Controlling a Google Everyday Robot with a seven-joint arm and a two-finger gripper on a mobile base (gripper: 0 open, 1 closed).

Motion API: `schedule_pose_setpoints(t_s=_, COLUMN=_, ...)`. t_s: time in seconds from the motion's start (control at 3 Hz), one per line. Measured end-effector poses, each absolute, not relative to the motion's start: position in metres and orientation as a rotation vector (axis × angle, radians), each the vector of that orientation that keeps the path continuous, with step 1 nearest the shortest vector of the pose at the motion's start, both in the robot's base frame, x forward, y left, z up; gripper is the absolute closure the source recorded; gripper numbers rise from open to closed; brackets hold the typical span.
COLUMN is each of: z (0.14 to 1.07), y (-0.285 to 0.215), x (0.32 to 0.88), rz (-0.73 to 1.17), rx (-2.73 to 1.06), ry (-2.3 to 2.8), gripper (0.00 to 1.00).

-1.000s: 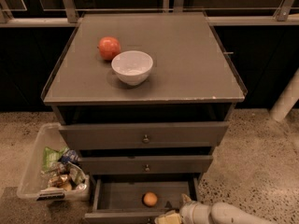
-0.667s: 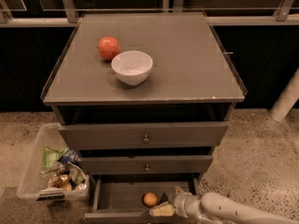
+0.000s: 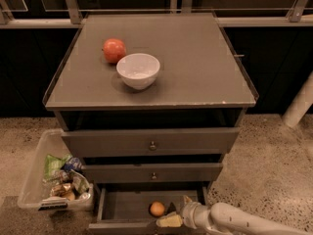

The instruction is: Pick orange from bottom drawer and place on counter

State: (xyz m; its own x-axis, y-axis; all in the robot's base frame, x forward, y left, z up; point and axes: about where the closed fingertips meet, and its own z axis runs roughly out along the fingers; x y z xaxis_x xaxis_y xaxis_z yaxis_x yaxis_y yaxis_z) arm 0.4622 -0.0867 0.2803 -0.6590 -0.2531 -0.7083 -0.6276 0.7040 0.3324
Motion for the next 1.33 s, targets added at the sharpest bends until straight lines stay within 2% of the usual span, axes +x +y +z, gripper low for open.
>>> schedule_pose_setpoints(t_s=0.67, z=0.218, y=-0.039, x=0.489, rz=0.863, rx=-0.756, ry=2.295, gripper=0.00)
schedule_pose_setpoints(t_s=1.33, z=0.204, y=-0.033, x=0.505, rz=0.834, rx=-0.750, ry=2.316, gripper=0.00)
